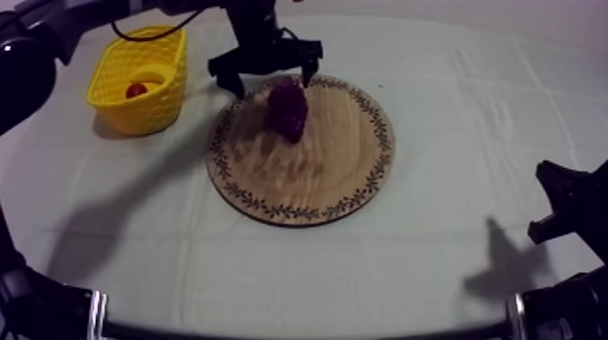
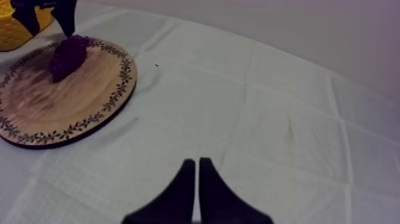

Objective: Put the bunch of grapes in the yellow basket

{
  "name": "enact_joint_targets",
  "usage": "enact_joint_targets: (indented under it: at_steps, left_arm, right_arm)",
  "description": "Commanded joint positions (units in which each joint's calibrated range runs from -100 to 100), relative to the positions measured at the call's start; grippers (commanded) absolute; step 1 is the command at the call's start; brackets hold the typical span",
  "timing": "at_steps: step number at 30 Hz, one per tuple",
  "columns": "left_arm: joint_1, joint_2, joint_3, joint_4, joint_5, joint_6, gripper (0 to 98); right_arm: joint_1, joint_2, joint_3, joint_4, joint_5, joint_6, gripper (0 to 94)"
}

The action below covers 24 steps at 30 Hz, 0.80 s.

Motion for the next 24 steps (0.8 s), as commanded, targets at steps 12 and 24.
enact_joint_targets:
  at_steps: [12, 24]
  left_arm:
    - [0.27, 10.67, -6.99, -0.28, -0.83, 0.95, 95.4]
    - [0.44, 14.46, -10.09, -1.63, 0.37, 1.66, 65.2]
  right_arm:
    - [0.02, -0.01, -0.03, 0.01, 0.00, 0.02, 0.4]
    - [0.02, -0.01, -0.03, 0.01, 0.00, 0.02, 0.4]
